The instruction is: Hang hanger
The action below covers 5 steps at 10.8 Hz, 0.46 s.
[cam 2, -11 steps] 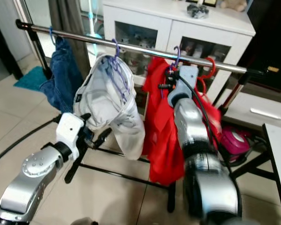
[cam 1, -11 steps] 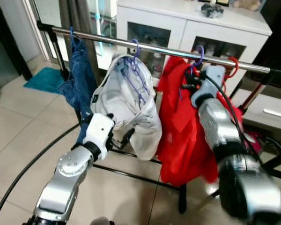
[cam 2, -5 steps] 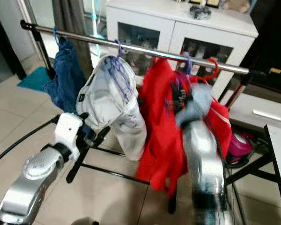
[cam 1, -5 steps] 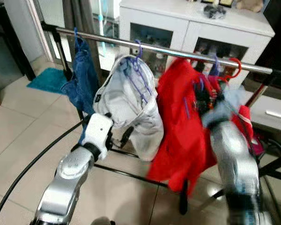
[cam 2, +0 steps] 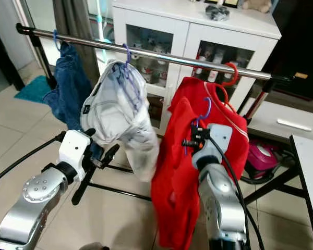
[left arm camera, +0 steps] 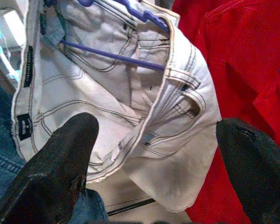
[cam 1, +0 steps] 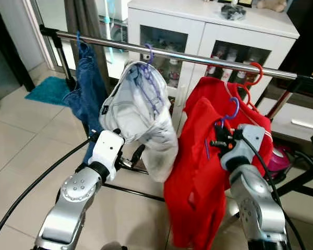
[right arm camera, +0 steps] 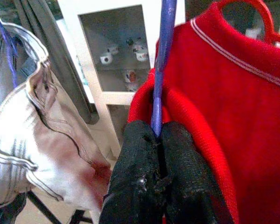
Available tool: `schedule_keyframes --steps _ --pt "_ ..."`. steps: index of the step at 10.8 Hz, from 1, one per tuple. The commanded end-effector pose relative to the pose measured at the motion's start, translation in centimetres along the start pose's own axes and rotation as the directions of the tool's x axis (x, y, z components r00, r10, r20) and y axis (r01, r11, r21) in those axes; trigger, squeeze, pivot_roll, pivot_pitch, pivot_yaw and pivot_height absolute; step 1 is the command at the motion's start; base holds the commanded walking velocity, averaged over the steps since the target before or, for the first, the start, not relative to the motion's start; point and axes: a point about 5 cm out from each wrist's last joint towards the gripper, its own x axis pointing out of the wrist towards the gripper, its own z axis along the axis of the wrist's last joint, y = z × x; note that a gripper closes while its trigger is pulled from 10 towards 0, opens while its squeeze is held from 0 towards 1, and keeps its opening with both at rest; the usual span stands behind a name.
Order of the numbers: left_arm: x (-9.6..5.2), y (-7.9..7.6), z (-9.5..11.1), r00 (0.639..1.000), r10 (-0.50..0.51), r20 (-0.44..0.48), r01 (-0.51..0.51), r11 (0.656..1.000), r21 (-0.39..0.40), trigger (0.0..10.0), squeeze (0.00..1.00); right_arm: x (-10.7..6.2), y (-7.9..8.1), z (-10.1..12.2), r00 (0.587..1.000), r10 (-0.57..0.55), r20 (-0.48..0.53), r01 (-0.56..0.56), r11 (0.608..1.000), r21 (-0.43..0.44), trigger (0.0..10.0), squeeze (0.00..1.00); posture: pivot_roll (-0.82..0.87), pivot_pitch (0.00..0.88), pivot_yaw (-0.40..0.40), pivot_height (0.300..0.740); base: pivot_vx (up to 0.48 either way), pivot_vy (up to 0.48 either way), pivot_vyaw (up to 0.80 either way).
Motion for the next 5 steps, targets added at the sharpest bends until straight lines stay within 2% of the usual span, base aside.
schedule_keyframes --steps 1,3,5 --pt "0.04 -0.19 0.33 1.0 -0.02 0.003 0.02 1.0 0.007 10.0 0.0 -0.27 0.43 0.85 0.999 0.015 0.029 -0.015 1.0 0.007 0.0 0.0 -0.03 0.0 -0.039 0.74 0.0 0.0 0.0" --pt "0.16 -0.34 0.51 1.0 -0.024 0.004 0.024 1.0 -0.004 10.0 0.0 -0.42 0.59 0.63 1.0 0.025 0.01 -0.025 1.0 0.01 0.0 0.0 -0.03 0.0 -0.034 0.74 0.0 0.0 0.0" --pt "0.21 -0.48 0.56 1.0 -0.022 0.007 0.022 1.0 -0.013 10.0 0.0 -0.65 0.53 0.6 0.999 0.034 0.002 -0.034 0.999 -0.001 0.0 0.0 -0.04 0.0 -0.032 0.74 -0.279 0.0 0.0"
